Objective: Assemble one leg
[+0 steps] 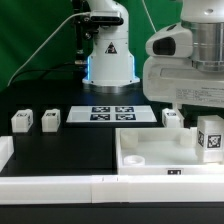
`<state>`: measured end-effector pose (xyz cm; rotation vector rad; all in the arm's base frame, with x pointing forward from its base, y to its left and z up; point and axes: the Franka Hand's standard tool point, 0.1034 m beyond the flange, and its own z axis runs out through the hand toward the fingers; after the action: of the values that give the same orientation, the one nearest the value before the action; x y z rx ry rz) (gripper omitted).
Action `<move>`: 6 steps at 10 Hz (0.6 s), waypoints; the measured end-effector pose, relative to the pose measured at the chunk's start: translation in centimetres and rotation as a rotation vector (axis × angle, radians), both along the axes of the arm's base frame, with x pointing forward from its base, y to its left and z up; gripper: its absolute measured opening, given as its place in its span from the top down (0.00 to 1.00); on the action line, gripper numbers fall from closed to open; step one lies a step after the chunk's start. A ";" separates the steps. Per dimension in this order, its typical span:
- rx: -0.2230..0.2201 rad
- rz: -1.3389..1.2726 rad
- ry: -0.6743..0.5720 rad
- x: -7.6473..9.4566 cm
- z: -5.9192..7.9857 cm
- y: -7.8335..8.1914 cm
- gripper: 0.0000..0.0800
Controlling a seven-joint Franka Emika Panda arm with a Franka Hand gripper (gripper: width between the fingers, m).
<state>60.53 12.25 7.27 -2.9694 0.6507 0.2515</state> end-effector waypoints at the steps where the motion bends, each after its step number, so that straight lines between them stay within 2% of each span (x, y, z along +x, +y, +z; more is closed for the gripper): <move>1: 0.017 0.137 -0.018 0.0 0.0 -0.3 0.19; 5: 0.076 0.590 -0.072 0.1 -0.1 -0.9 0.19; 6: 0.078 0.605 -0.073 0.1 -0.1 -0.9 0.19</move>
Offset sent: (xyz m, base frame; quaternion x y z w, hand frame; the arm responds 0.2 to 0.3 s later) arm 0.0047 -0.0039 0.0015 -0.0051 -0.0098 -0.2026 0.9792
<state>60.61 11.35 7.20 -2.9945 -0.2754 0.1968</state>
